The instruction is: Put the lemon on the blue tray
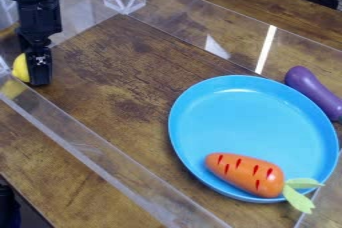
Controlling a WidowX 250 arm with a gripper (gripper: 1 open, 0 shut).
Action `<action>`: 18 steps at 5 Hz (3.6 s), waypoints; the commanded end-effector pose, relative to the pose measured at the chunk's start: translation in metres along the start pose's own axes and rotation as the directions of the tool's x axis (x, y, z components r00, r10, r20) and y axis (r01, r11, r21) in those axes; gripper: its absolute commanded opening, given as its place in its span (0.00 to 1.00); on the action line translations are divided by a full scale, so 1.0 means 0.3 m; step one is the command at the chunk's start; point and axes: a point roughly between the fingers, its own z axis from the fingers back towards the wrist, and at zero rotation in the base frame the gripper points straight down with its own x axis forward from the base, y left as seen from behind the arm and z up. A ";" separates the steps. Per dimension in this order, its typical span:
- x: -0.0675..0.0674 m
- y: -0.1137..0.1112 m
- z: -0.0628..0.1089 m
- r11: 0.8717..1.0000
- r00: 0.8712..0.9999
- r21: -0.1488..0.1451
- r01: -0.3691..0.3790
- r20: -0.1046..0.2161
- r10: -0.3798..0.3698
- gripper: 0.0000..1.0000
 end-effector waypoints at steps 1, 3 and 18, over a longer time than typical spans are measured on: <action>-0.006 0.017 0.057 1.000 1.000 0.020 0.015 0.010 -0.015 0.00; -0.014 0.024 0.090 0.998 0.999 0.013 0.054 -0.003 -0.054 0.00; 0.030 -0.147 0.189 0.978 0.979 -0.092 0.188 -0.067 -0.194 0.00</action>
